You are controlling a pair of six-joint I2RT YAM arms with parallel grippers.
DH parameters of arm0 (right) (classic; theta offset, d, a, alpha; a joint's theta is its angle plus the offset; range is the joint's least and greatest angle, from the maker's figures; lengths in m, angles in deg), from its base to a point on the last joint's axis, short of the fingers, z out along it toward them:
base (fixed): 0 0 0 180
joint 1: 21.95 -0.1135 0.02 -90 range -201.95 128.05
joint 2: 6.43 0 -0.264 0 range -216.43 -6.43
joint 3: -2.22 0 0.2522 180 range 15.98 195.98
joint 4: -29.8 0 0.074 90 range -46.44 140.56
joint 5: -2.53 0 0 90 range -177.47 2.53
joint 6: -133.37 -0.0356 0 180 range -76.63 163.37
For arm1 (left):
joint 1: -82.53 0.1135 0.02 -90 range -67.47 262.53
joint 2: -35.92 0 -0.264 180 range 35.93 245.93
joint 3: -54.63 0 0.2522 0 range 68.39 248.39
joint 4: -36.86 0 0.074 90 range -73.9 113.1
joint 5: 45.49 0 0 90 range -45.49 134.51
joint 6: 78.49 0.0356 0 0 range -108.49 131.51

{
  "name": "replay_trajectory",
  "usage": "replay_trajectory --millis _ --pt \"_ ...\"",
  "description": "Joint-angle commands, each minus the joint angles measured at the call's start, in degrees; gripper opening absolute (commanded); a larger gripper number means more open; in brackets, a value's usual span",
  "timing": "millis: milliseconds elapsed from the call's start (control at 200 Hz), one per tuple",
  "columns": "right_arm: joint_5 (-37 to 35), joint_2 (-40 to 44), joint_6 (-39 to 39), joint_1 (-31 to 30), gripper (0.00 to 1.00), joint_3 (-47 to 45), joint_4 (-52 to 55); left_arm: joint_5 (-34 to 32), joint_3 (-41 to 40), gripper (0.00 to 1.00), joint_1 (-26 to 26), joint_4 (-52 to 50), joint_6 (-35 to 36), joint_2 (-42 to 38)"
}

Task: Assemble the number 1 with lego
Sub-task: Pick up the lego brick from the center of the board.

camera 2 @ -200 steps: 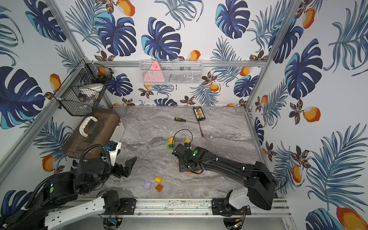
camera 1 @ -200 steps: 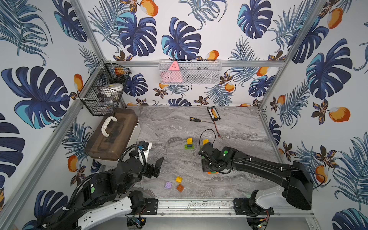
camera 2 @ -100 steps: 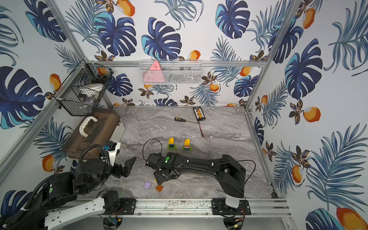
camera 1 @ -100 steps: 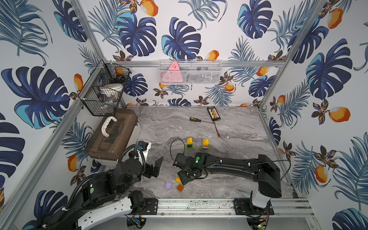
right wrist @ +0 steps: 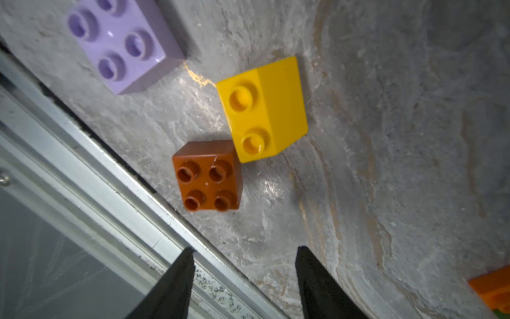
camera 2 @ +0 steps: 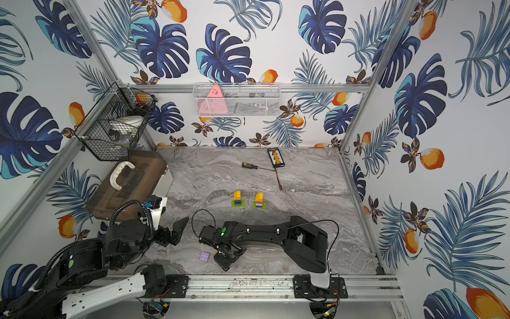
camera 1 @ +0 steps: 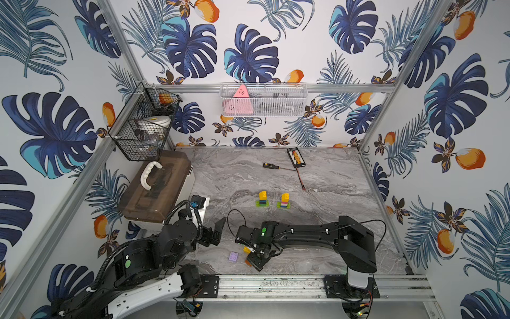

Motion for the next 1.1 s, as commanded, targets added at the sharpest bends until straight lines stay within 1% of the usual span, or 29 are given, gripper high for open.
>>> replay_trajectory --millis 0,295,405,645,670,821,936,1071,1096 --pt "1.31 -1.74 1.8 -0.29 0.62 1.21 -1.44 -1.34 0.31 0.99 0.08 -0.31 -1.12 0.07" --pt "2.18 -3.82 0.88 -1.04 0.62 3.45 -2.91 -1.33 0.29 0.99 0.12 -0.25 -1.07 0.5" --pt "0.99 -4.89 0.75 -1.28 0.61 4.83 -2.43 -1.41 0.33 0.99 0.06 -0.25 -1.15 0.47" --pt "-1.92 -6.48 0.62 -1.26 0.55 6.9 -0.4 -1.45 0.33 0.99 0.05 -0.27 -1.17 0.1" --pt "-2.27 -8.01 0.51 -1.29 0.54 7.02 -0.29 -1.5 0.37 0.99 0.07 -0.26 -1.1 0.08" --pt "-4.6 -8.06 -0.51 -1.29 0.48 6.94 0.25 -1.45 0.38 0.99 0.07 -0.34 -1.19 -0.05" --pt "-6.09 -8.0 -1.43 -1.31 0.47 6.4 0.65 -1.5 0.38 0.99 0.15 -0.34 -1.19 -0.14" --pt "-9.04 -7.23 -4.35 -0.88 0.39 4.79 1.06 -1.5 0.38 0.99 0.11 -0.34 -1.19 -0.15" --pt "-9.25 -5.13 -5.12 -0.63 0.37 4.23 0.93 -1.5 0.35 0.99 0.09 -0.34 -1.21 -0.22"
